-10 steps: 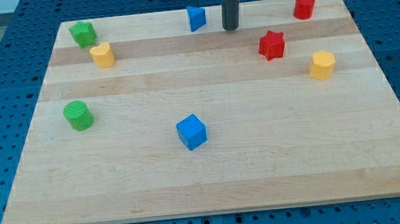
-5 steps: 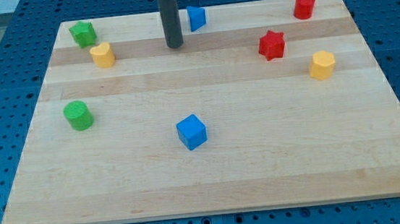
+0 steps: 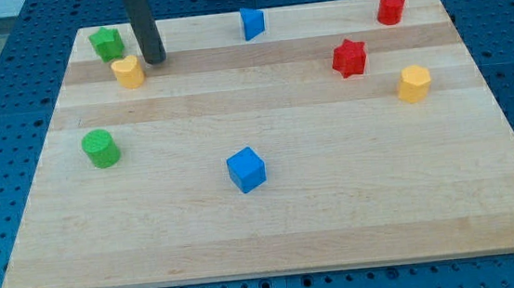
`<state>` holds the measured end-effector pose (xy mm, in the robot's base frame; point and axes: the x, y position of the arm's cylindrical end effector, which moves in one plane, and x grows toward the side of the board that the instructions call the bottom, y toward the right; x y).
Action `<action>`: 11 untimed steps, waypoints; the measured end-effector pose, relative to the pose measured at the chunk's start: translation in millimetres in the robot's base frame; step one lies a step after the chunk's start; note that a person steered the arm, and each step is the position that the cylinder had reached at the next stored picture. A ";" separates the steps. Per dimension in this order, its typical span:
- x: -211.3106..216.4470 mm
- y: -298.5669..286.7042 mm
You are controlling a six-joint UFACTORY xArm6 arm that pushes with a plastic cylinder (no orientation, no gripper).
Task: Slide the yellow heart to the top side of the green circle
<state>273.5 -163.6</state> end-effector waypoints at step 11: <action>60.4 5.2</action>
<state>334.0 -158.4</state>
